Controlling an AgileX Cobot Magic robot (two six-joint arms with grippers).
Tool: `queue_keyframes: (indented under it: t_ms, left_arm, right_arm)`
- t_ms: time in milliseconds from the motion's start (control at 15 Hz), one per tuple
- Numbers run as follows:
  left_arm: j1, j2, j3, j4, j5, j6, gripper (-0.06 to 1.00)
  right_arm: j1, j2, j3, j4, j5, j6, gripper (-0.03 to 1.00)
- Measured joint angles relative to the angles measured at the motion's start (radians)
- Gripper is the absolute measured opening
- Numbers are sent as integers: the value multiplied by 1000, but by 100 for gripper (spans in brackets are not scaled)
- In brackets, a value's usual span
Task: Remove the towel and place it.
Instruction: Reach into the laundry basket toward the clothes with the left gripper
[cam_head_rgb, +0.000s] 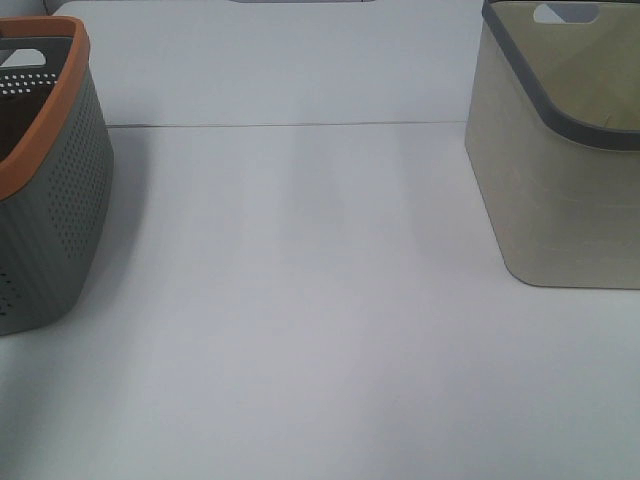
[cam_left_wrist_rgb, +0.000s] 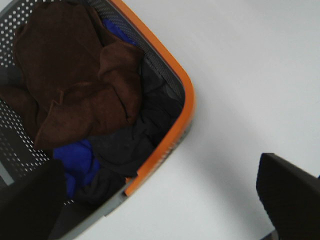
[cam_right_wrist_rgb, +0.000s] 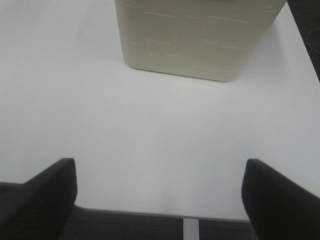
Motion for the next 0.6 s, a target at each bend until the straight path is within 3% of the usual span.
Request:
queue_keyframes:
  t_ms: [400,467,600]
  left_arm:
    - [0,280,-231,18,-1,230,99]
    - [0,372,-279,68,-1,394,99]
    - [3,457,-308,103,-3,524,99]
  right_arm:
    - [0,0,0,0,0,0,79]
    - [0,0,0,0,0,0,79]
    - [0,0,0,0,0,0,79]
